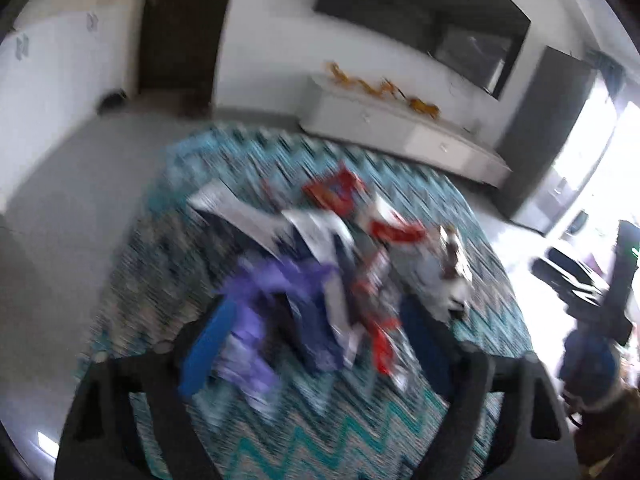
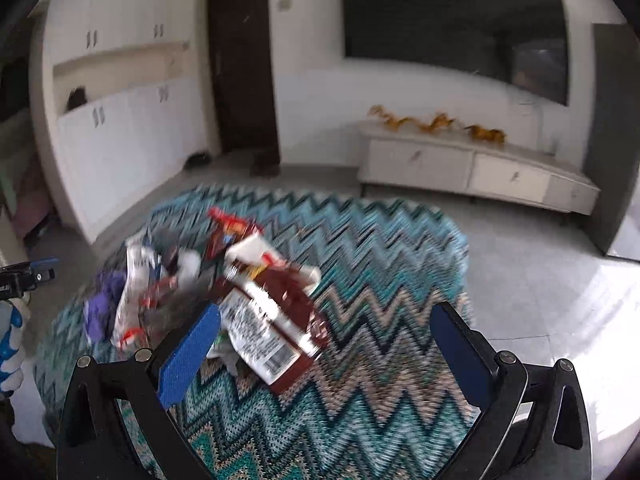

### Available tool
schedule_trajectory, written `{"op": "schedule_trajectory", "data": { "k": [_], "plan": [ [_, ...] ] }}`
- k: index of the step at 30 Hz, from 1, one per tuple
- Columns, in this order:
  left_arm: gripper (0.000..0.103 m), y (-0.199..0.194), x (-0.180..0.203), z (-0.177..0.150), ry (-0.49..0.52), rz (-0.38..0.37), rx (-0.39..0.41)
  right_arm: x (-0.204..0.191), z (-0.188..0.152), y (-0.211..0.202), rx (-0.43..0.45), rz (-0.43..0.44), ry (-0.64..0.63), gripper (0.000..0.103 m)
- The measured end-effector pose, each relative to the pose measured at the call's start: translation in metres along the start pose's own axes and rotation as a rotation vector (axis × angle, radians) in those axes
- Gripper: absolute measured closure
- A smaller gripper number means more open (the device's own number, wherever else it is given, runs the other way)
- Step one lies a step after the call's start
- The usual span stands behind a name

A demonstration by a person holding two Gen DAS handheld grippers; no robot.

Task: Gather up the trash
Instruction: 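Grasp the white-and-blue printed bag with the left tool while the right tool grasps the brown snack wrapper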

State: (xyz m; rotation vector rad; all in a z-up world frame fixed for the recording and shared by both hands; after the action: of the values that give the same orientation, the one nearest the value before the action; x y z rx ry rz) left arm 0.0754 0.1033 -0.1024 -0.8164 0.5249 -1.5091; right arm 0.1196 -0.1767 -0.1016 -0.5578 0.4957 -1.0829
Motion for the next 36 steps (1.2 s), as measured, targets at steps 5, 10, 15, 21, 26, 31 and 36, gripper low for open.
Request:
{"op": "schedule_trajectory", "data": {
  "k": [5,10,15,21,26,31,36],
  "plan": [
    [0.031,0.035,0.014,-0.012,-0.027,-0.057,-0.109,-0.008,-0.010,0.042,-0.126,0.056,-0.055,0.005],
    [0.036,0.061,0.013,-0.014,-0.051,-0.038,-0.160,-0.019,-0.018,0.065,-0.182,0.094,-0.097,0.008],
    [0.042,0.078,0.006,-0.017,-0.089,-0.047,-0.204,-0.024,-0.023,0.085,-0.231,0.084,-0.150,0.015],
    [0.062,0.085,0.007,-0.019,-0.106,-0.082,-0.219,-0.021,-0.026,0.098,-0.253,0.070,-0.176,0.044],
    [0.074,0.084,0.006,-0.019,-0.119,-0.093,-0.218,-0.016,-0.026,0.090,-0.231,0.075,-0.167,0.065],
    [0.077,0.071,0.012,-0.019,-0.098,-0.097,-0.185,-0.006,-0.024,0.067,-0.190,0.087,-0.090,0.086],
    [0.082,0.051,0.015,-0.019,-0.089,-0.097,-0.147,-0.001,-0.025,0.039,-0.144,0.108,-0.020,0.092]
  ]
}}
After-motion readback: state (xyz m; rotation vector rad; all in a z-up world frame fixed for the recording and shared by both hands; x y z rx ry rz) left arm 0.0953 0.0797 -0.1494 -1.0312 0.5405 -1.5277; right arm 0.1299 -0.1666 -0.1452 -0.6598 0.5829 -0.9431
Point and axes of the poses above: each gripper's, at about its wrist camera, not at the fingertips, and y roughly the way its jaws point, x to its right, z to its top, the point moved 4 cm from there along y, roughly the way its jaws point, and after that the axes turned 8 degrees about z, right-handed, at the moved point
